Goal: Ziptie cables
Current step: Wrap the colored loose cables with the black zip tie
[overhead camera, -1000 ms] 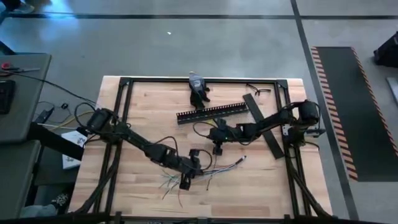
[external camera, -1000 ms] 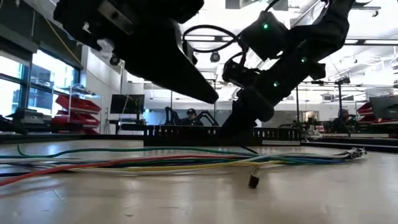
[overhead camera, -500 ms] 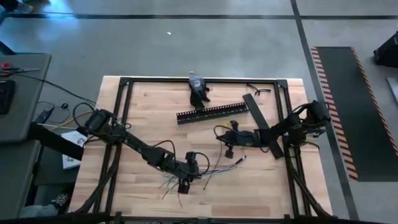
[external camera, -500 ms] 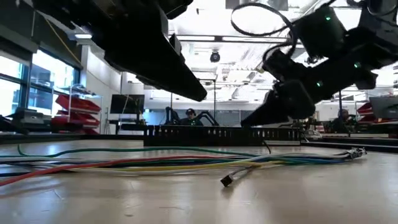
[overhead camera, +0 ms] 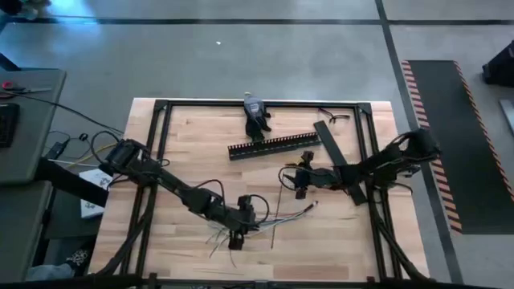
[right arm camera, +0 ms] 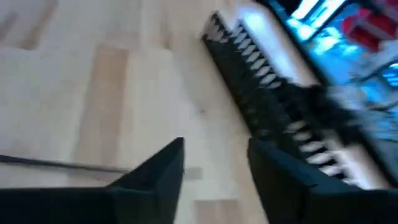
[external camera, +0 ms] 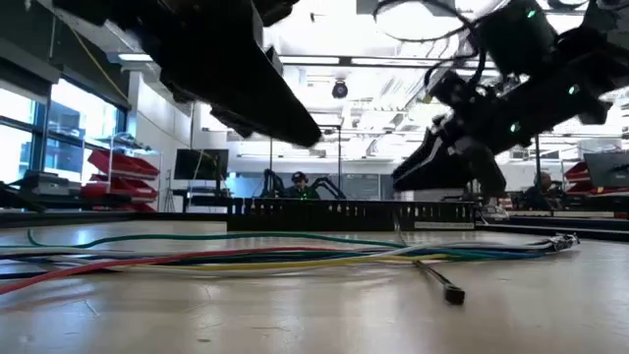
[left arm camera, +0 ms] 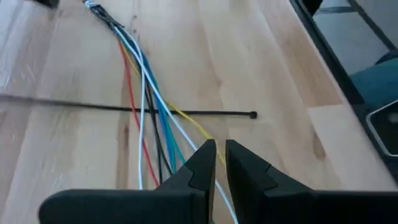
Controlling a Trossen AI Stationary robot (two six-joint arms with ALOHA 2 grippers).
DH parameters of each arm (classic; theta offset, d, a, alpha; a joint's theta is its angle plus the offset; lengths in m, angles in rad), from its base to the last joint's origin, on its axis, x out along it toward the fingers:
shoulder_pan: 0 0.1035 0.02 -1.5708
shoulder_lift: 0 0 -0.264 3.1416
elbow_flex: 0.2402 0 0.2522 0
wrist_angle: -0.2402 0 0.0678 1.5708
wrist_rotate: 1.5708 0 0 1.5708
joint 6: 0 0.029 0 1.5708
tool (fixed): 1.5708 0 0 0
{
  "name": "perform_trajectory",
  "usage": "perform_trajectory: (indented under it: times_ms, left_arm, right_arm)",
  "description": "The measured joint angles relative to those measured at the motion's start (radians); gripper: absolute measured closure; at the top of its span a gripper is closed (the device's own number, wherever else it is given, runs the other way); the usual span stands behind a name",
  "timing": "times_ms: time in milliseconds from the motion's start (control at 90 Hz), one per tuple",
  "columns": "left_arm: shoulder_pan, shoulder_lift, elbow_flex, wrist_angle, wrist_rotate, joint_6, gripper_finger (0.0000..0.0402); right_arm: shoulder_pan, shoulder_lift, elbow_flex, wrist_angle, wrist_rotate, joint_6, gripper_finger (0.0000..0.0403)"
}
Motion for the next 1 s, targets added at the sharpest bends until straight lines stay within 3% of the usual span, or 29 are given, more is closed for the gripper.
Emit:
perform_trajectory:
  times_ms: [144,333,533,744,1000]
  left_arm:
    - [-0.001,-0.065,-0.001,-0.087,-0.039,-0.018,0.0378]
    - [-0.002,-0.078,-0.006,-0.099,-0.067,-0.008,0.0378]
    - [-0.001,-0.077,-0.007,-0.119,-0.066,-0.008,0.0378]
    - [-0.018,-0.076,-0.007,-0.117,-0.09,-0.03,0.0378]
    - [-0.082,-0.076,-0.007,-0.114,-0.201,-0.149,0.0378]
  right_arm:
    - [0.053,-0.137,0.037,-0.155,0.048,0.001,0.0165]
    - [0.16,-0.169,0.137,-0.298,-0.112,0.078,0.016]
    - [0.334,0.005,0.331,-0.468,-0.154,0.102,0.0162]
    - [0.425,0.256,0.571,-0.612,-0.165,0.076,0.0162]
    - [0.417,0.454,0.83,-0.888,-0.374,-0.109,0.0168]
